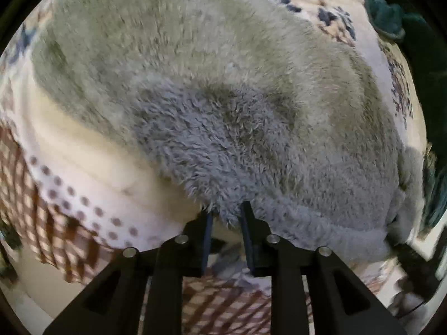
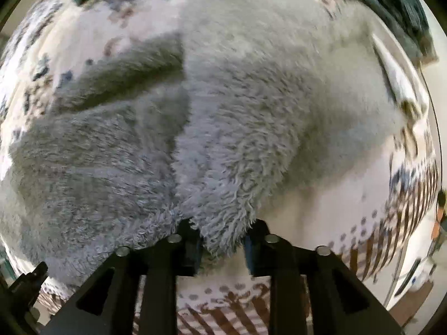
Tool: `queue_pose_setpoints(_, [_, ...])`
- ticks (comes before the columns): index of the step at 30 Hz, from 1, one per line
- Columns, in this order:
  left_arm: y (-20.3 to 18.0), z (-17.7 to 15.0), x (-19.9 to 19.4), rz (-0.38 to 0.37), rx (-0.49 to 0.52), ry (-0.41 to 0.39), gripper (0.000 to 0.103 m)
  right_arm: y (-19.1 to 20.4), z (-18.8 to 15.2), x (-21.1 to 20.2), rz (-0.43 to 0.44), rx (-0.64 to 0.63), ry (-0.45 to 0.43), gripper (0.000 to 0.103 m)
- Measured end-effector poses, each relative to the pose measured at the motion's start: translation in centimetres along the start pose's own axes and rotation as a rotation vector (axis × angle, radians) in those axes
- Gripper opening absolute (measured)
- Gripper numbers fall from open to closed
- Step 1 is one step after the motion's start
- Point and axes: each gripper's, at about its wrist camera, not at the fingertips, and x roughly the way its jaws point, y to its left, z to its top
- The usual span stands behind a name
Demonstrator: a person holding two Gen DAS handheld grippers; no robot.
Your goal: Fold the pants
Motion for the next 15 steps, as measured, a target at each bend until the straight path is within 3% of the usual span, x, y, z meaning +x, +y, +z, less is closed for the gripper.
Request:
queue_pose_setpoints(2, [-0.9, -0.2, -2.0, 0.039, 0.061, -0.050, 0.047, 0.5, 0.2, -2.2, -0.015, -0.041, -0.065, 0.052])
queue_pose_setpoints(4, [-1.7, -0.3, -4.6, 0.057, 0.097, -0.121, 0.063, 0.4, 0.5, -5.2, -0.016, -0.060, -0.137, 0.076])
queue_pose_setpoints(5, [-1.9, -0.6, -5.2, 0.070, 0.104, -0.145, 0.069, 0.2, 0.7, -6.3, -0.008, -0.058, -0.150, 0.078])
queue_pose_setpoints(10, [-6.8, 0.7, -8.0, 0.189, 0.130, -0.266, 0.071, -2.6, 4.4, -9.8, 0.033, 0.033, -0.187, 0.081])
queue_pose_setpoints(15, [-11.8, 1.1, -4.8, 0.185, 0.127, -0.264, 0.071, -2.3, 12.0, -7.0, 0.006, 0.035, -0.181, 0.081])
